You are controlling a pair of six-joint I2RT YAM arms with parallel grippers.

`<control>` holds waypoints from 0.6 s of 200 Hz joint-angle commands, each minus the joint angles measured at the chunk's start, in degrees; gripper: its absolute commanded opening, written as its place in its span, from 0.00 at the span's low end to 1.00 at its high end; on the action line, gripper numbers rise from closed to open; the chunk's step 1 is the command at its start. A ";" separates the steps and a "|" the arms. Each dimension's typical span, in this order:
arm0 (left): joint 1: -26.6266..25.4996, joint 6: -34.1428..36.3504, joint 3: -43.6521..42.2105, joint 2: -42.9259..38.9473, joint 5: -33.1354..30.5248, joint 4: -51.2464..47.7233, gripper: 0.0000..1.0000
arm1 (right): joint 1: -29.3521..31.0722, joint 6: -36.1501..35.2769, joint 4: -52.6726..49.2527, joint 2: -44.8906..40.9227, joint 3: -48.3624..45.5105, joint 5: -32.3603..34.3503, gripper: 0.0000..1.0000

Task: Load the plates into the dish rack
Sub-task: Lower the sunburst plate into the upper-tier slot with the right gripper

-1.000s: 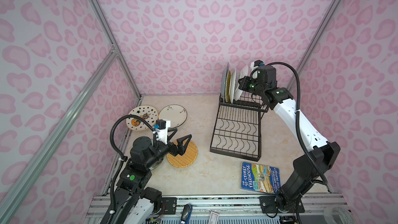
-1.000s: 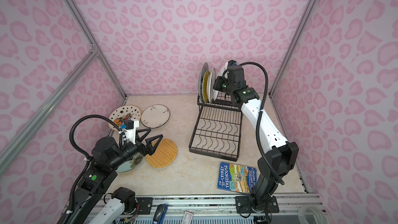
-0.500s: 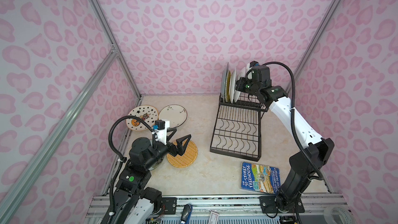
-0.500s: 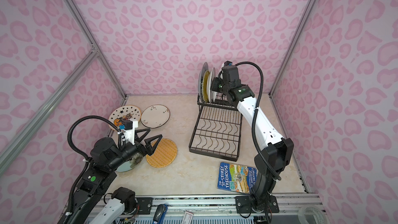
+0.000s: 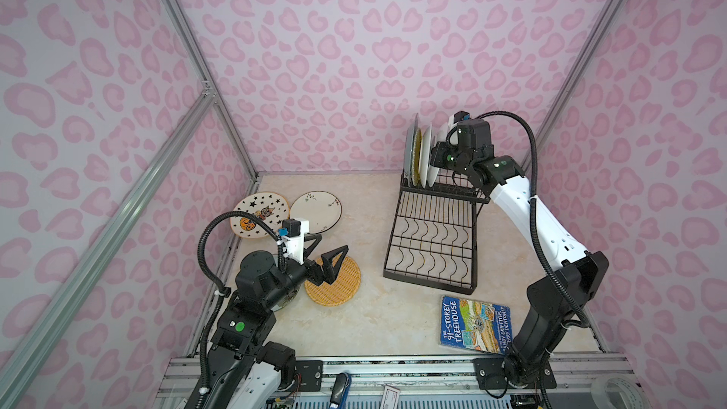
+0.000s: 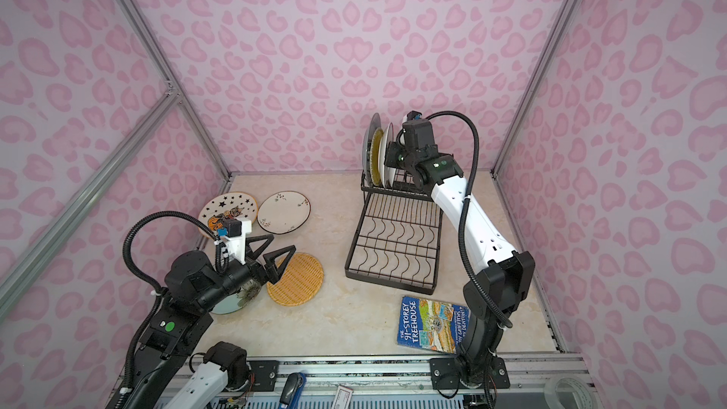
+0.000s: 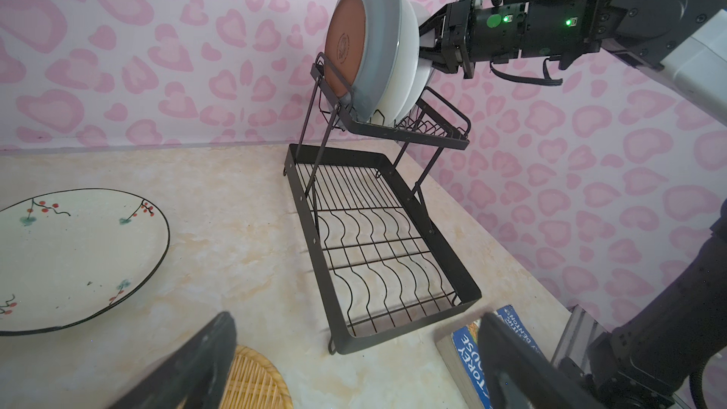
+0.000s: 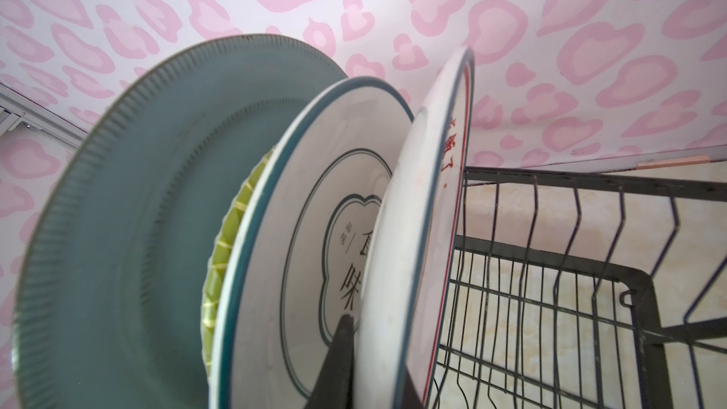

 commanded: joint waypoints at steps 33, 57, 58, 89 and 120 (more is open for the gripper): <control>0.45 0.23 0.80 -0.06 0.43 0.56 0.97 | 0.57 -1.37 -0.60 0.58 1.50 0.41 0.18; 0.50 0.24 0.83 -0.02 0.61 0.55 0.97 | 0.70 -1.60 -0.66 0.55 2.05 0.01 0.20; 0.53 0.27 0.79 -0.04 0.61 0.53 0.97 | 0.70 -1.65 -0.66 0.55 2.05 0.01 0.20; 0.66 0.38 0.83 -0.19 0.65 0.52 0.97 | 0.61 -1.83 -1.45 1.08 2.53 0.30 0.22; 0.74 0.28 0.83 -0.15 0.79 0.52 0.97 | 0.76 -1.55 -1.12 0.74 2.29 0.19 0.23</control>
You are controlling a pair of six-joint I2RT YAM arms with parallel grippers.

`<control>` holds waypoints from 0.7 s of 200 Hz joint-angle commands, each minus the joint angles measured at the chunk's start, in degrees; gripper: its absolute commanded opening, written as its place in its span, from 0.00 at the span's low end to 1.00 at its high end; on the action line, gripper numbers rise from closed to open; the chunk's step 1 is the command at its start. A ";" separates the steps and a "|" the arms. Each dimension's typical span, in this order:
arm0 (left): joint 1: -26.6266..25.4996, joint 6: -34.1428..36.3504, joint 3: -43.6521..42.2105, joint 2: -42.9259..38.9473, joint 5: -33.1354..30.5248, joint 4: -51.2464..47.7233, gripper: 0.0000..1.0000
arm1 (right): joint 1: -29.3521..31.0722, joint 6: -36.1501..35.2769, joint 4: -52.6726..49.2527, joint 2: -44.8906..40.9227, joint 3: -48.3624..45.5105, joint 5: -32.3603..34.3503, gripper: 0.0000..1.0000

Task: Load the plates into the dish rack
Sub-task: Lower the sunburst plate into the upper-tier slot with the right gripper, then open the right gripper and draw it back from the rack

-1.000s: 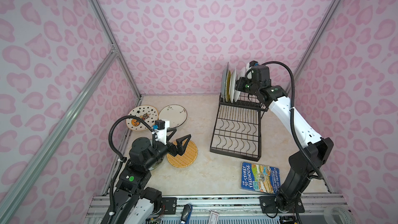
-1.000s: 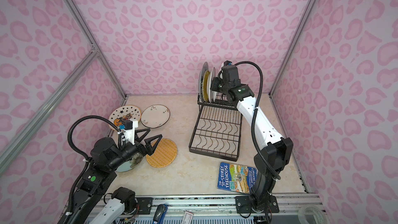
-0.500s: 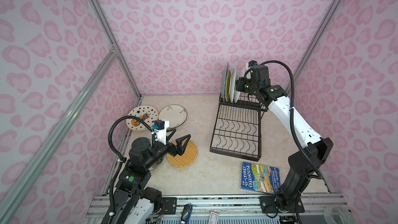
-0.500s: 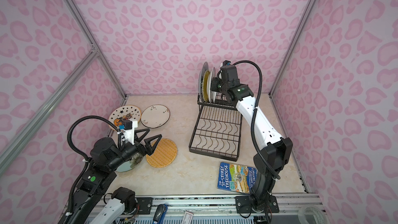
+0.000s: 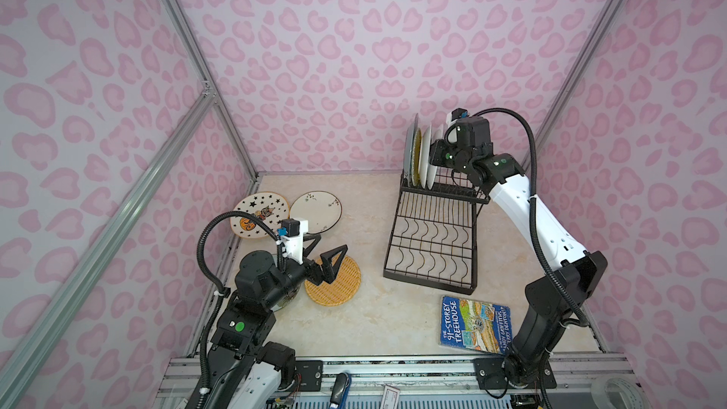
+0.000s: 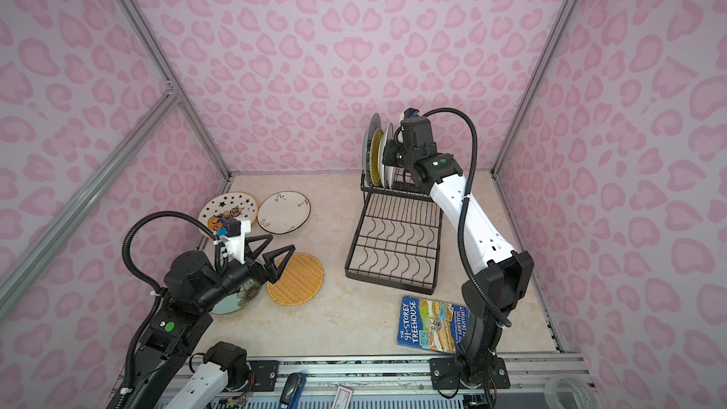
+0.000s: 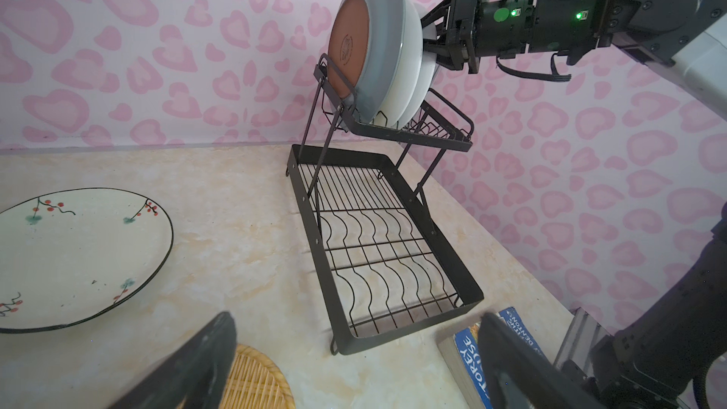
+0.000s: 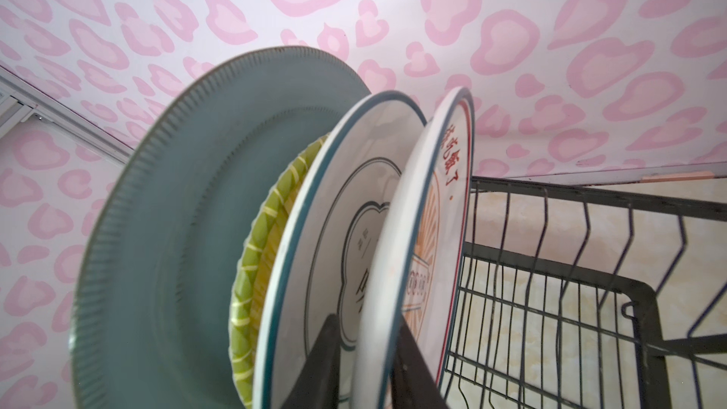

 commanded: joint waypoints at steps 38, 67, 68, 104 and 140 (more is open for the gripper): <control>0.21 0.22 0.77 -0.01 0.68 0.52 0.97 | 0.13 -0.06 0.32 -0.60 0.04 -0.01 0.24; 0.31 0.21 0.83 0.06 0.74 0.51 0.97 | 0.14 0.18 0.80 -1.15 -0.13 -1.32 0.28; 0.27 0.25 0.83 0.05 0.76 0.49 0.97 | 0.16 0.20 0.82 -1.19 -0.17 -1.41 0.28; 0.40 0.24 0.83 0.00 0.80 0.47 0.97 | 0.19 0.30 1.02 -1.74 -0.15 -1.59 0.31; 0.49 0.38 0.81 -0.07 0.75 0.54 0.97 | 0.00 0.36 0.85 -2.18 -0.31 -1.20 0.35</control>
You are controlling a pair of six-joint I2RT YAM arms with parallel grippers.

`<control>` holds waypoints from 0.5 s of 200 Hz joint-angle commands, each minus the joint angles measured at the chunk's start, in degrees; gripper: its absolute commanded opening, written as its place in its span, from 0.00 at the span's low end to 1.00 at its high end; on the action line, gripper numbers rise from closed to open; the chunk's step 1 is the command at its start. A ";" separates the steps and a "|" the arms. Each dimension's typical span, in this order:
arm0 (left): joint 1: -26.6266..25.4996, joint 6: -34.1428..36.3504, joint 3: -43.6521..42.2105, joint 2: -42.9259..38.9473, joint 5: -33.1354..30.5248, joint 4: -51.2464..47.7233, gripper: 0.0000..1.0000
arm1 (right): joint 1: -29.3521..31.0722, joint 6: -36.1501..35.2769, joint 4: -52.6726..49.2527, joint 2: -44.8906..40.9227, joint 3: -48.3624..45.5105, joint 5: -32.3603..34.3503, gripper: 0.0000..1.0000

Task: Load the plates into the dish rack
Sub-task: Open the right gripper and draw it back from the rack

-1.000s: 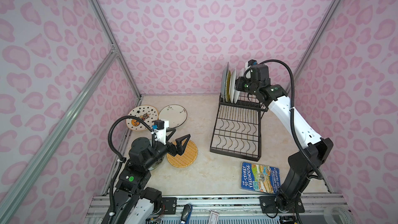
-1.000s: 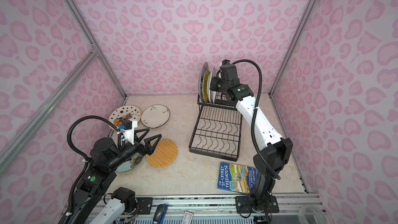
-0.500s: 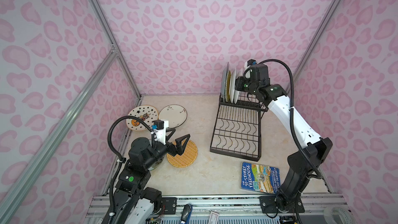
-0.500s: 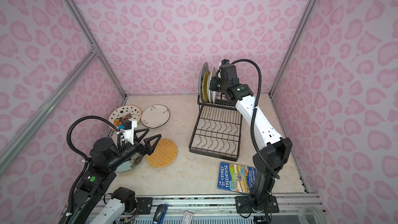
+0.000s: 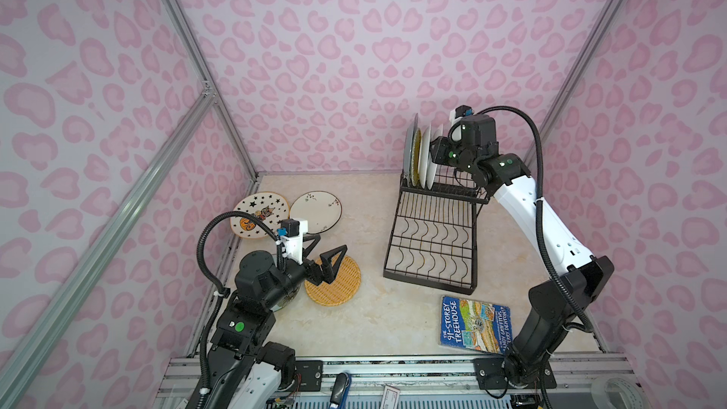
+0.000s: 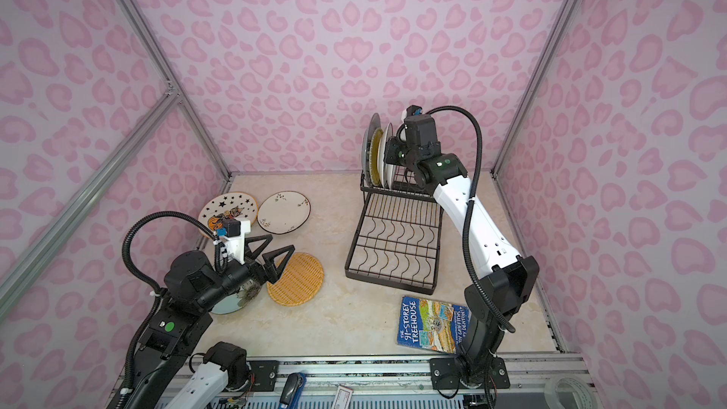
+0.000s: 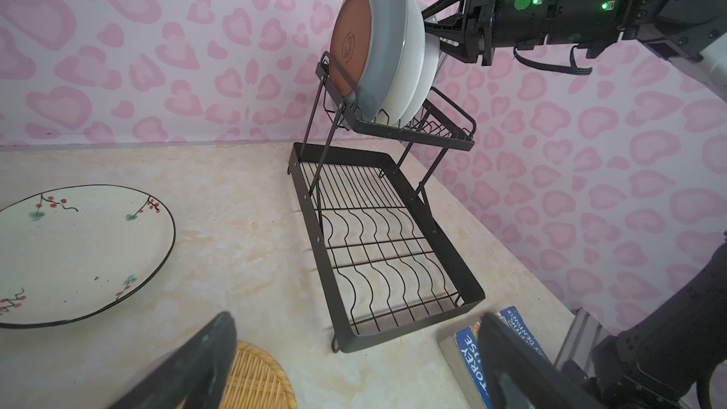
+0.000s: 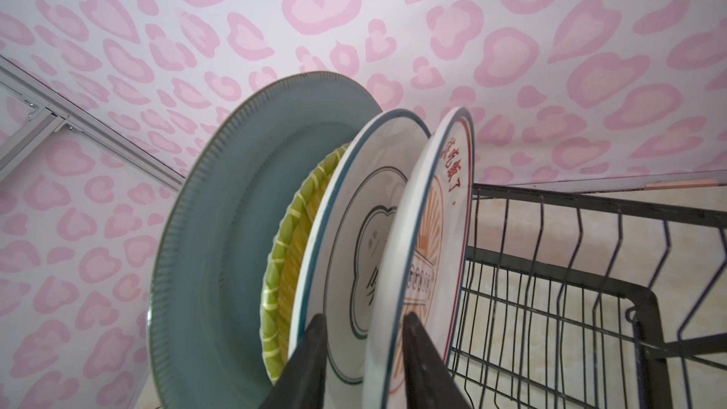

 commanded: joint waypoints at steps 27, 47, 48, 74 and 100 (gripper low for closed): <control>0.03 0.36 0.91 -0.02 0.76 0.87 0.97 | -0.37 0.10 0.91 -0.62 -0.48 -0.98 0.35; 0.07 0.36 0.89 -0.06 0.77 0.86 0.97 | -0.56 0.27 1.04 -1.11 -0.86 -1.00 0.35; 0.05 0.37 0.91 -0.05 0.73 0.88 0.97 | -0.60 0.27 1.11 -1.13 -0.88 -1.00 0.35; 0.06 0.43 0.90 -0.04 0.70 0.77 0.97 | -0.77 0.72 2.35 -2.35 -2.37 -1.20 0.35; 0.18 0.41 0.84 -0.04 0.69 0.66 0.97 | -0.77 0.39 2.41 -3.09 -2.78 -1.00 0.36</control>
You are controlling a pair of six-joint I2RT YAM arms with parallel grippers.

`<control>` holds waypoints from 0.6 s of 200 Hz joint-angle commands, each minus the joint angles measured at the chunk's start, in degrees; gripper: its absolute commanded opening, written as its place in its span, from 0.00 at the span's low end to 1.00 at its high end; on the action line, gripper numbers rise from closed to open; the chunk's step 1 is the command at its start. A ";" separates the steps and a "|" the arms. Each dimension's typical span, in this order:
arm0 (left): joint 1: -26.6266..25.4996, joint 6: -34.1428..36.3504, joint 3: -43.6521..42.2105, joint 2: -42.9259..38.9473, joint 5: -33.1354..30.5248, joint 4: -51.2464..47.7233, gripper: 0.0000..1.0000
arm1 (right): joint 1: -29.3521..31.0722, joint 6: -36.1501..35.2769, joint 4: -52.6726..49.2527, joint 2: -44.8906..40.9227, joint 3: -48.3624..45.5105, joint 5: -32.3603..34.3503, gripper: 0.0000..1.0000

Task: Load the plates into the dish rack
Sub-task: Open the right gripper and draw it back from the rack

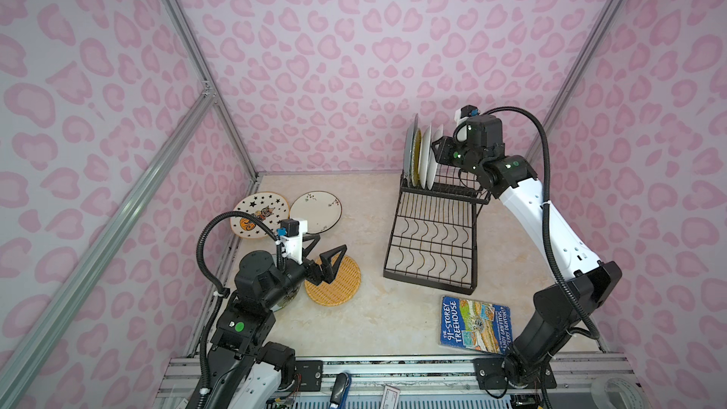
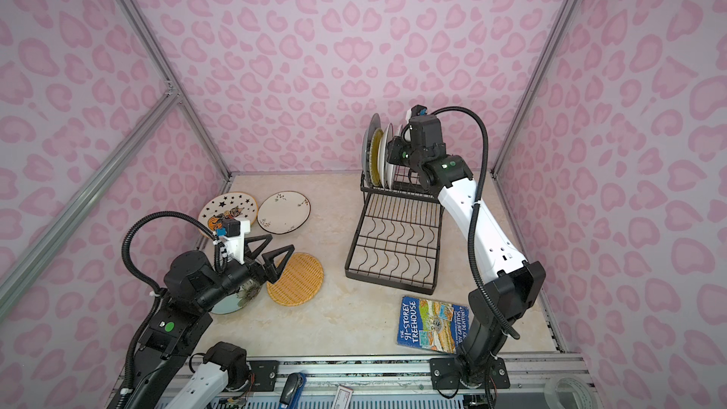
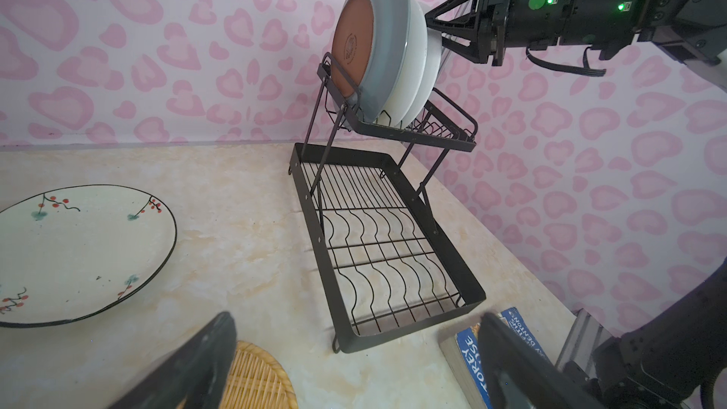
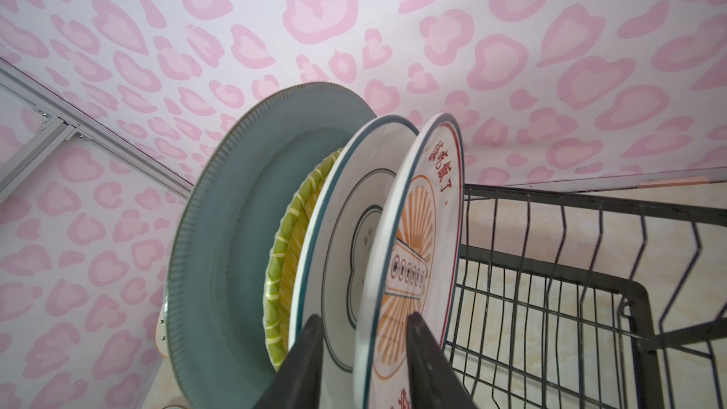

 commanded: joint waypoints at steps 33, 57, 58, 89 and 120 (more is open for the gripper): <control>0.11 0.54 0.91 0.02 0.62 0.63 0.97 | 0.04 -0.21 2.48 -1.85 -1.10 -1.43 0.38; 0.11 0.58 0.99 0.09 0.27 0.48 0.97 | 0.05 -0.39 3.23 -2.93 -1.66 -2.55 0.42; 0.12 0.57 1.00 0.12 0.26 0.49 0.97 | 0.04 -0.42 3.24 -2.99 -1.68 -2.58 0.42; 0.05 0.70 1.00 0.23 0.13 0.24 0.97 | 0.13 -1.10 3.69 -5.45 -2.79 -3.08 0.43; 0.11 0.91 1.17 0.02 -0.08 -0.10 0.97 | 0.81 -1.75 3.82 -8.22 -3.83 -4.95 0.44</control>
